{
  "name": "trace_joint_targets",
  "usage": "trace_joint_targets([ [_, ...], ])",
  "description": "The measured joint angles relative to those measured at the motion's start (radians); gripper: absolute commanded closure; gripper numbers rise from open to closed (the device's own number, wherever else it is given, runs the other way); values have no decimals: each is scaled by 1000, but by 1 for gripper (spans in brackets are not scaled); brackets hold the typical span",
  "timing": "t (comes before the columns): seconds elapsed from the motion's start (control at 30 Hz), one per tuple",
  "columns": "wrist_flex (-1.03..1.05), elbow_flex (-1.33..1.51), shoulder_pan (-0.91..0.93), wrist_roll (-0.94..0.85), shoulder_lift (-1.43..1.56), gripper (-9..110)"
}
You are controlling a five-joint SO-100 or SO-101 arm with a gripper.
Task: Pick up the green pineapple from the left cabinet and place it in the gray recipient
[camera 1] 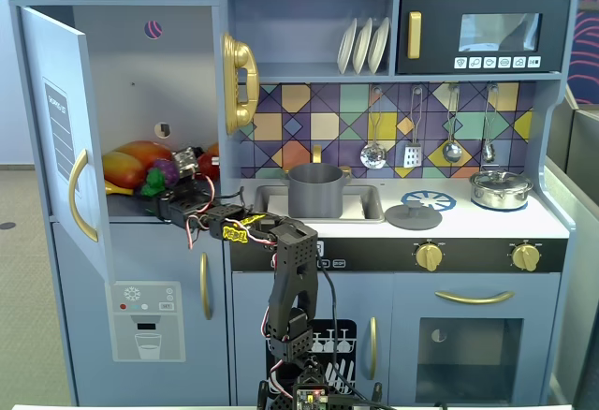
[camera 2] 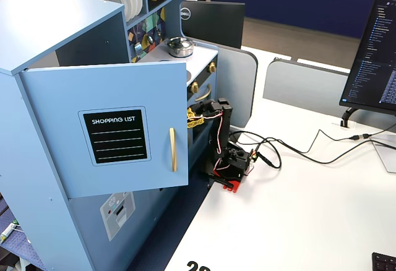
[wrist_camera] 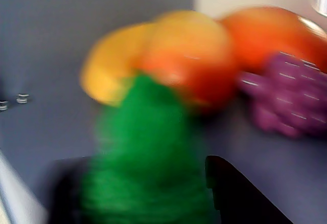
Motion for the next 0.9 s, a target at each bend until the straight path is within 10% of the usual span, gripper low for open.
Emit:
trace_joint_targets([
  [0.53,457,218,-310,-100,793,102],
  [0.9,739,156,232,54,1183,102],
])
